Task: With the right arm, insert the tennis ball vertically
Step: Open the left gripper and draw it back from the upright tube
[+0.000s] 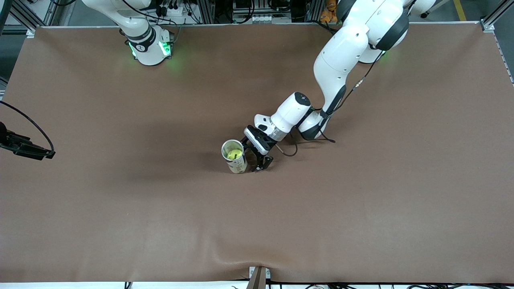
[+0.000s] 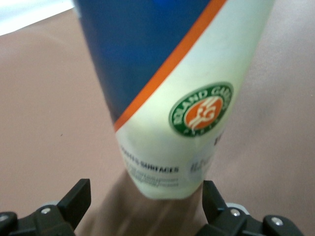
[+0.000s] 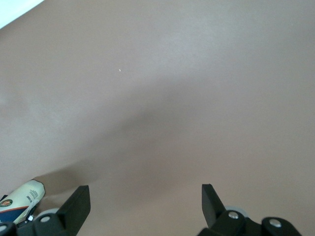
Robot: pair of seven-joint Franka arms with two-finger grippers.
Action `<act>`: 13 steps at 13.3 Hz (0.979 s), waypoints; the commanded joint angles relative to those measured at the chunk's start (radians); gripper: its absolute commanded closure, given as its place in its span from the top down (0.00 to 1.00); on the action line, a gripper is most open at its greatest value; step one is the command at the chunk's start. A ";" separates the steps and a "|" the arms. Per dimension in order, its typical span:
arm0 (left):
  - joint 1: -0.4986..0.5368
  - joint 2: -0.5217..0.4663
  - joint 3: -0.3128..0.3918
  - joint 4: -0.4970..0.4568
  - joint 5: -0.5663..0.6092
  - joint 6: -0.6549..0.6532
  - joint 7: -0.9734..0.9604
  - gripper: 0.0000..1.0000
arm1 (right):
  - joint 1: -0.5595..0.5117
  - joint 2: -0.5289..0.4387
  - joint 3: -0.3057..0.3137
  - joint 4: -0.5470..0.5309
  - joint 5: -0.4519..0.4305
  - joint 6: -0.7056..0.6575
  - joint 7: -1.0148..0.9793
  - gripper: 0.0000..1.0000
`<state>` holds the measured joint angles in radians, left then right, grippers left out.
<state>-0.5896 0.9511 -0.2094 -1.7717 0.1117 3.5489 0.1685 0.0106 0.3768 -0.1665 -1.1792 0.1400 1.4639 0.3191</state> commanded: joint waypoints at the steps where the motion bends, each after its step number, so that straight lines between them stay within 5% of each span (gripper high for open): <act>1: 0.028 -0.098 -0.008 -0.129 -0.001 -0.004 -0.011 1.00 | -0.008 -0.015 0.028 0.007 -0.007 0.035 -0.015 1.00; 8: 0.189 -0.204 -0.108 -0.241 -0.006 -0.060 -0.082 1.00 | -0.004 -0.228 0.054 -0.341 -0.011 0.220 -0.191 1.00; 13: 0.257 -0.354 -0.108 -0.226 -0.007 -0.356 -0.205 1.00 | -0.014 -0.329 0.055 -0.468 -0.017 0.296 -0.443 1.00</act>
<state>-0.3583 0.6808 -0.3098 -1.9650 0.1117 3.2862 0.0053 0.0098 0.1207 -0.1291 -1.5790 0.1376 1.7294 -0.0739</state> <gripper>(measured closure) 0.000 0.000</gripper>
